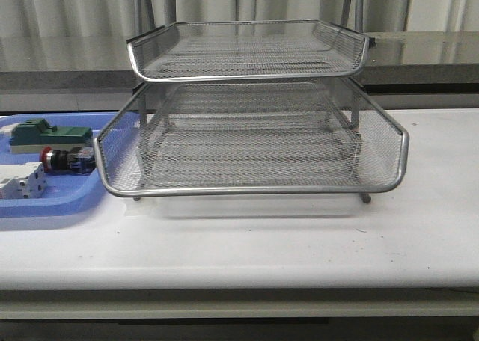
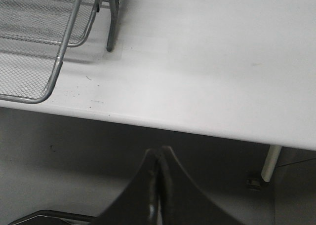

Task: Place button on rack with both arms
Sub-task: 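Move the left gripper over the blue bin above the red button, then lower the left gripper and grasp the red push button, then lift the red button out of the blue bin with the left gripper, then carry the button into the pulled-out middle tray and lower it, then open the left gripper and lift it away from the button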

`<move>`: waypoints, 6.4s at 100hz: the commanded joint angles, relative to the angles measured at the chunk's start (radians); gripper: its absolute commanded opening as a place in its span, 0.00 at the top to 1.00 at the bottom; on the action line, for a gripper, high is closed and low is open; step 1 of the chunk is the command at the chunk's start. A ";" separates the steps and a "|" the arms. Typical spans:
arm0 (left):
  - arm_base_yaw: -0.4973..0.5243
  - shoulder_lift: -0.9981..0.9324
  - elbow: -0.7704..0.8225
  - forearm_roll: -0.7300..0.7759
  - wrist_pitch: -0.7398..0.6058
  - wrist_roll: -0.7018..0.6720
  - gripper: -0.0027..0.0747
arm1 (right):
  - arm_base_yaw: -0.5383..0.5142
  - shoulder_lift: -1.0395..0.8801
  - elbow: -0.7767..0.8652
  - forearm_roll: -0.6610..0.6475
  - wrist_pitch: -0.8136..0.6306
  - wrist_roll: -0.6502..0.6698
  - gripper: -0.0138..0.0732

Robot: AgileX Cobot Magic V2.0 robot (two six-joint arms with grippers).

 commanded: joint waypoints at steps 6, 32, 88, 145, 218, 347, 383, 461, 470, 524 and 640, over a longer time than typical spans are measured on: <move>0.004 -0.003 -0.059 -0.017 -0.103 0.122 0.23 | -0.008 -0.003 -0.034 -0.002 -0.054 0.002 0.92; 0.004 0.226 -0.339 -0.023 0.082 0.280 0.23 | -0.008 -0.003 -0.034 -0.002 -0.054 0.002 0.92; -0.039 0.833 -0.988 -0.089 0.444 0.716 0.23 | -0.008 -0.003 -0.034 -0.002 -0.054 0.002 0.92; -0.091 0.993 -1.040 -0.035 0.413 0.830 0.23 | -0.008 -0.003 -0.034 -0.001 -0.053 0.002 0.92; -0.091 1.117 -1.040 -0.035 0.359 0.852 0.23 | -0.008 -0.003 -0.034 -0.001 -0.051 0.002 0.92; -0.090 0.828 -1.230 0.039 0.530 0.588 0.99 | -0.008 -0.003 -0.034 0.000 -0.047 0.002 0.92; -0.196 0.481 -0.864 0.042 0.530 0.570 0.99 | -0.008 -0.003 -0.034 -0.001 -0.046 0.002 0.92; -0.692 0.598 -0.727 -0.066 0.456 0.541 0.99 | -0.008 -0.003 -0.034 -0.001 -0.046 0.002 0.92; -0.700 0.646 -0.727 -0.064 0.416 0.541 0.99 | -0.008 -0.003 -0.034 -0.001 -0.046 0.002 0.92; -0.700 0.708 -0.729 -0.037 0.340 0.541 0.36 | -0.008 -0.003 -0.034 -0.001 -0.046 0.002 0.92; -0.331 0.189 -0.634 -0.024 0.512 0.294 0.36 | -0.008 -0.003 -0.034 -0.001 -0.046 0.002 0.92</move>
